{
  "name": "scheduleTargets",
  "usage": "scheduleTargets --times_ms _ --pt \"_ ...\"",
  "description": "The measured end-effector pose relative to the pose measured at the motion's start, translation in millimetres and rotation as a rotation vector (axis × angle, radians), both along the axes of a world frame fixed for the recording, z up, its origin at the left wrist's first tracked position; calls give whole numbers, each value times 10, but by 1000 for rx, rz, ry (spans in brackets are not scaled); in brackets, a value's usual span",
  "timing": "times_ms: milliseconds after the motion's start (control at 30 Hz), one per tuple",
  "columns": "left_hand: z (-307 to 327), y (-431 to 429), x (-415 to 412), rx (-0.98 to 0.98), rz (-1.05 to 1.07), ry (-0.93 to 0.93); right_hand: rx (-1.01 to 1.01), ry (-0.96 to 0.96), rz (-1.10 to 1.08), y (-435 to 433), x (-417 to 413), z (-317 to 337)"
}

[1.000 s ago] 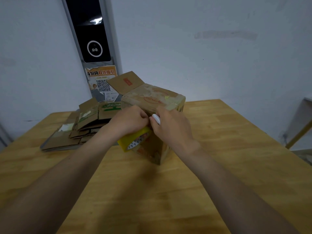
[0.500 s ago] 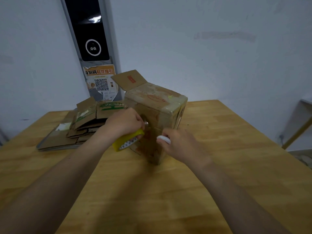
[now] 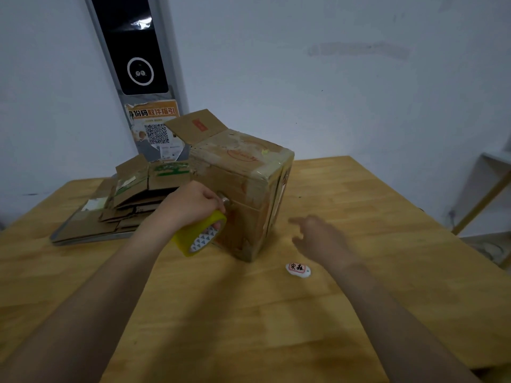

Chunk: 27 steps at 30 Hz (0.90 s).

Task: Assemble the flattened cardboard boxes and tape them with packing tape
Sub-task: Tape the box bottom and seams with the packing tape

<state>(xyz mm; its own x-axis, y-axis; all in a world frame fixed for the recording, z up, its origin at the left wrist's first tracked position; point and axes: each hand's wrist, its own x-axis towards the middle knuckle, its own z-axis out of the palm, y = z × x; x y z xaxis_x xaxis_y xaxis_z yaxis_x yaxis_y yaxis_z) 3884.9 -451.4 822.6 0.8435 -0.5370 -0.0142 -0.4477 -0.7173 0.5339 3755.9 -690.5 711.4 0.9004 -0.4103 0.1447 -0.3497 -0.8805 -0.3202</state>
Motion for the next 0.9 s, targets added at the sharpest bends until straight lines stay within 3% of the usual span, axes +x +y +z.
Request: scheduleTargets --times_ms 100,167,333,567,767,900 --pt "-40 72 -41 -93 54 -18 82 -551 4 68 69 398" --pt "-59 117 -69 -209 94 -4 147 -673 98 165 191 639" --pt "-76 196 -147 -472 173 110 -49 -660 106 482 555 765" --pt "-156 212 -103 -939 253 434 -208 -761 42 565 756 520" --pt "-121 -47 -131 -1095 316 457 -284 -676 112 477 673 542" --pt "-88 -266 -193 -1017 303 282 -209 -706 139 370 627 587"
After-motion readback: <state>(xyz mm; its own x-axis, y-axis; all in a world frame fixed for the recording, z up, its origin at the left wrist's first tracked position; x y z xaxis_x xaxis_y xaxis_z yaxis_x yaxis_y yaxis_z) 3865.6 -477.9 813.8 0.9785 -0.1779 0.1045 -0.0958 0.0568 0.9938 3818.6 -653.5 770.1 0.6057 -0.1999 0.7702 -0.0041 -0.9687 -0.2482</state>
